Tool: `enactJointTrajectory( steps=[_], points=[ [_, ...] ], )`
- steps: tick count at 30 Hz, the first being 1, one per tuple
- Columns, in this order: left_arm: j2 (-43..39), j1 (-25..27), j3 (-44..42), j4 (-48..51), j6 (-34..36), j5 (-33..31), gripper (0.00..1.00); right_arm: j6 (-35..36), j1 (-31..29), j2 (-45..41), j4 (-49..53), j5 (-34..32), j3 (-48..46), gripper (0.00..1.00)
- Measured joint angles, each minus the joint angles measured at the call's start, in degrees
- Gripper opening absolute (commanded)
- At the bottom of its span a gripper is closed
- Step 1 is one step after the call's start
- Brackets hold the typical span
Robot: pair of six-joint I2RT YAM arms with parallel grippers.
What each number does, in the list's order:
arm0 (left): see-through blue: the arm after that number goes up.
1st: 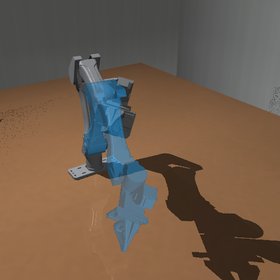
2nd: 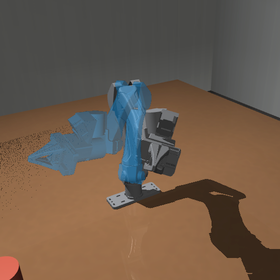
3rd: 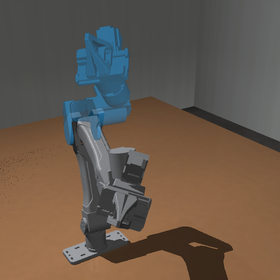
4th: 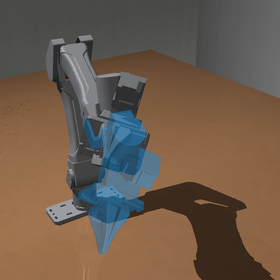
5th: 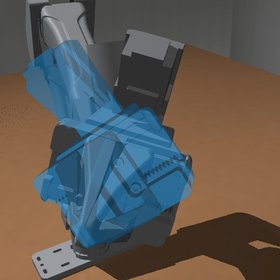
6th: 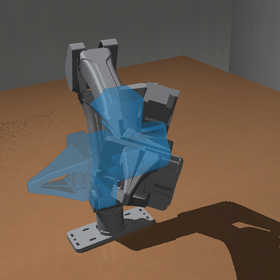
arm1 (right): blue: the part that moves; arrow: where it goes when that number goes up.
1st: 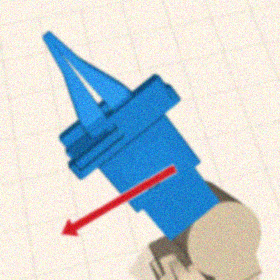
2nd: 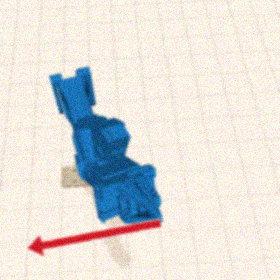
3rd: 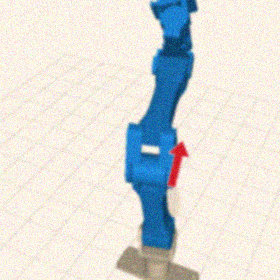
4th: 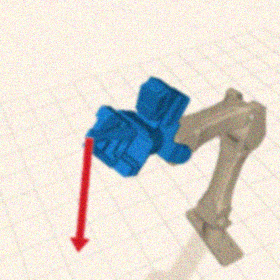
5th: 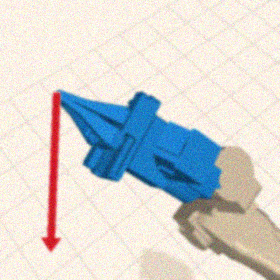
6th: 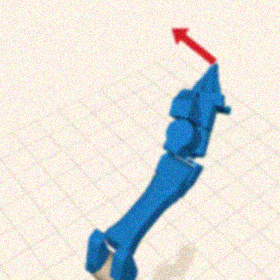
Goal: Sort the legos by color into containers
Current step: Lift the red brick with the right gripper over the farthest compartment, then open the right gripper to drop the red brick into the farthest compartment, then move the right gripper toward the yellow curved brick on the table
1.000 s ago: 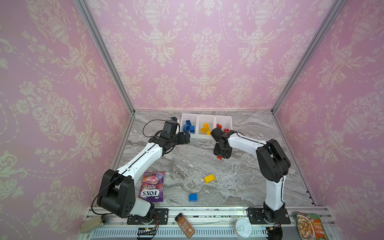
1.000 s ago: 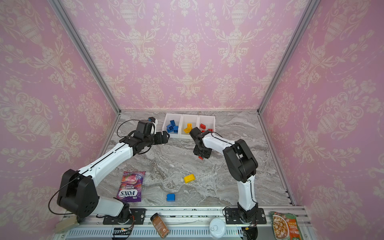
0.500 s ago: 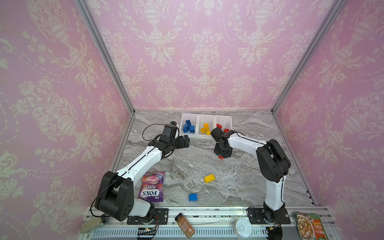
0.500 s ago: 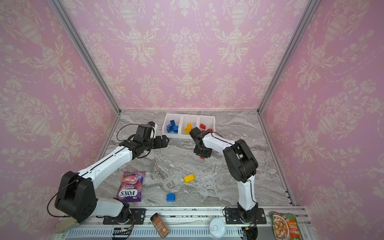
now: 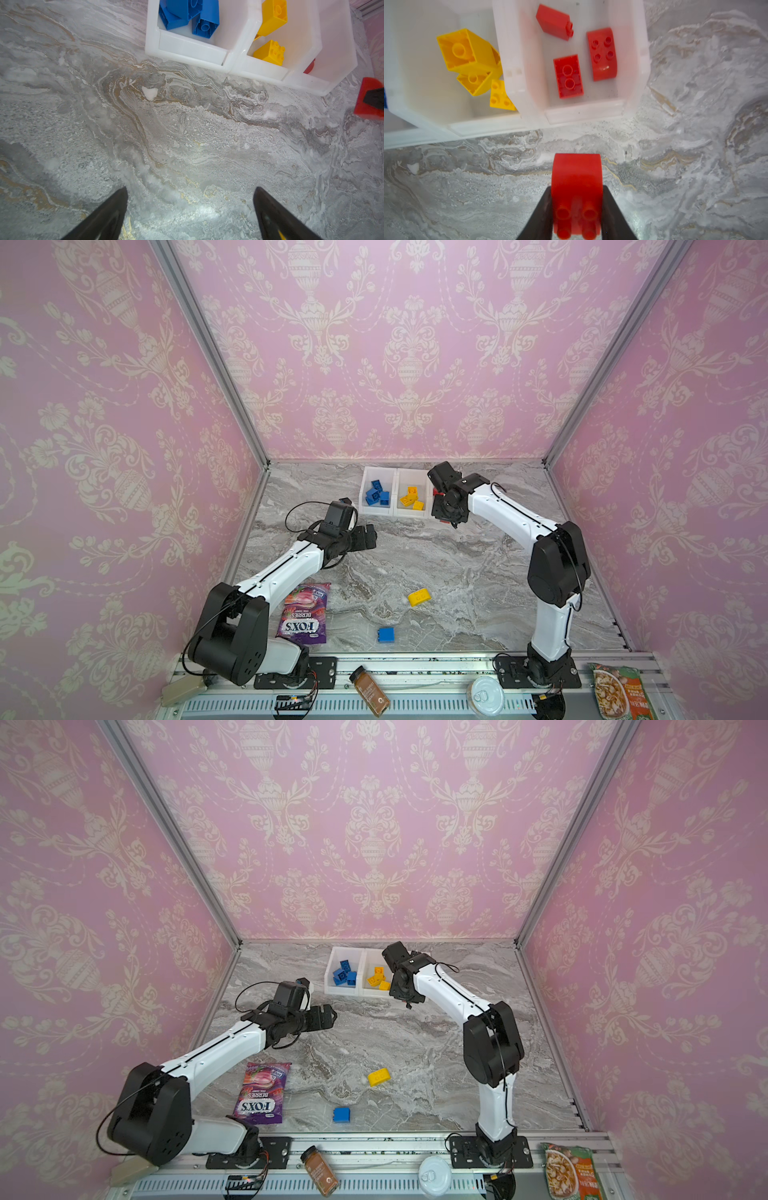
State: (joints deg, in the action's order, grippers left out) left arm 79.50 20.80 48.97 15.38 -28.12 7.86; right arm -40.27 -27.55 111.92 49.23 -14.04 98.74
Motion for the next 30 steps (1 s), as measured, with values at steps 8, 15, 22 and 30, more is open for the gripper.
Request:
enactJointTrajectory(
  steps=[8, 15, 22, 30],
  points=[
    [-1.07, 0.0, -0.94, -0.13, -0.39, 0.04, 0.97, 7.3, 4.74, 12.24, 0.7, -0.44, 16.09, 0.22],
    [-1.68, 0.0, -1.49, 0.13, -1.2, 0.04, 0.97, 10.29, 6.29, 20.59, 1.95, -0.81, 23.08, 0.29],
    [-2.27, 0.0, -1.49, 0.55, -1.36, 0.02, 0.98, 11.85, 7.17, 21.35, 2.6, -0.76, 24.41, 0.51],
    [-2.27, 0.0, -1.49, 0.59, -1.36, 0.02, 0.99, 12.5, 7.17, 20.35, 2.05, 0.76, 22.84, 0.57]
  ],
)
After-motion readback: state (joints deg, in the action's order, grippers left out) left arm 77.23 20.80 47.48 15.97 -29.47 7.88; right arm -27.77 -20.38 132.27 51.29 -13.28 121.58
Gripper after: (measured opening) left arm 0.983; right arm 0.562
